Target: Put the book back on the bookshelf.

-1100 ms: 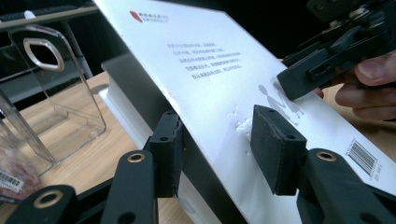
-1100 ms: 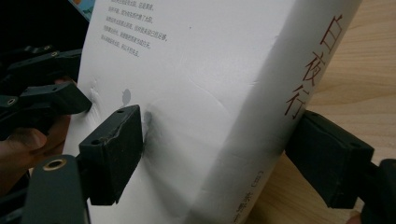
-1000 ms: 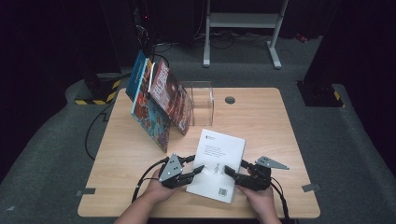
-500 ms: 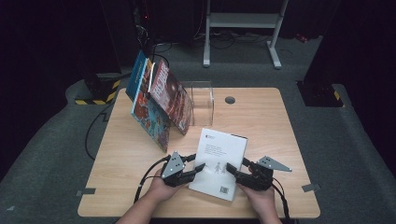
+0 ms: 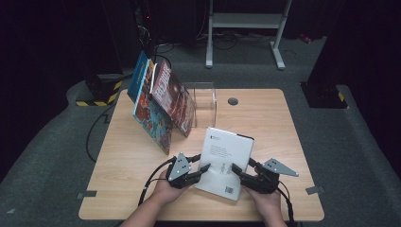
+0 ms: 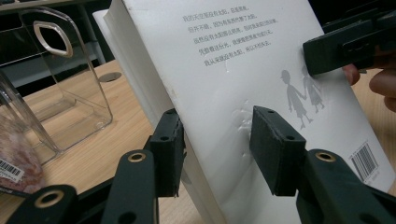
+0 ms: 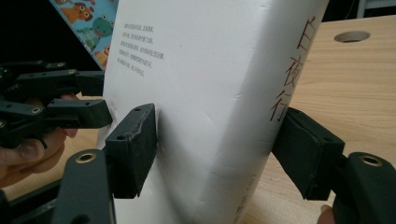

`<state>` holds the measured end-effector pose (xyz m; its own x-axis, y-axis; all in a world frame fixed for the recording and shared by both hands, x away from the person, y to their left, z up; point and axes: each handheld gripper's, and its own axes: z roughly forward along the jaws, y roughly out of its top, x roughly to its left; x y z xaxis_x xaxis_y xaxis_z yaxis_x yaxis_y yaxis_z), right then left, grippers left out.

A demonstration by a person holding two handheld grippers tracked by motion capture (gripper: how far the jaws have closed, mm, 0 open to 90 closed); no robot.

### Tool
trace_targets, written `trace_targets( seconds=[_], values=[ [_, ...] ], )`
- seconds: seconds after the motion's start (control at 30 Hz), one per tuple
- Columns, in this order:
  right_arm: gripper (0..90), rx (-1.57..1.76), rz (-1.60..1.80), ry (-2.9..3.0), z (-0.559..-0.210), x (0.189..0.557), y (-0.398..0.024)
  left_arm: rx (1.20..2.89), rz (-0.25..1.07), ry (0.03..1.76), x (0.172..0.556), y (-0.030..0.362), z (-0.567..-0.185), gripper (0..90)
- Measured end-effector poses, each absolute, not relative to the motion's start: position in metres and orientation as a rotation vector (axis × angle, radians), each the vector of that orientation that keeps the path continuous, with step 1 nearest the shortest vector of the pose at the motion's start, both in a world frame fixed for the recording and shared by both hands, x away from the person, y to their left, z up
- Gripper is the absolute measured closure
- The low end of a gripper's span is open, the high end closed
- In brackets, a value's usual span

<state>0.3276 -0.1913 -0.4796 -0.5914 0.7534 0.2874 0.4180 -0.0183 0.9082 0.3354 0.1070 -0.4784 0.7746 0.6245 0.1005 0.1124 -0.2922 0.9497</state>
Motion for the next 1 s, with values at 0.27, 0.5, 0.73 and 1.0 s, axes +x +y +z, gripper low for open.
trace_targets(
  seconds=[0.27, 0.5, 0.73, 1.0],
  values=[
    [33.7, 1.203, 1.631, 1.958, -0.476, 0.329, -0.193, 1.820, 0.569, 0.594, 0.337, 0.102, -0.476, 55.6],
    [35.2, 1.195, 1.647, 1.936, -0.474, 0.333, -0.192, 1.818, 0.580, 0.618, 0.342, 0.101, -0.475, 55.6],
    [37.5, 1.158, 1.637, 1.924, -0.470, 0.334, -0.191, 1.801, 0.633, 0.644, 0.341, 0.097, -0.474, 55.8],
    [40.7, 1.102, 1.653, 1.894, -0.466, 0.332, -0.189, 1.767, 0.688, 0.704, 0.334, 0.094, -0.475, 55.7]
  ],
)
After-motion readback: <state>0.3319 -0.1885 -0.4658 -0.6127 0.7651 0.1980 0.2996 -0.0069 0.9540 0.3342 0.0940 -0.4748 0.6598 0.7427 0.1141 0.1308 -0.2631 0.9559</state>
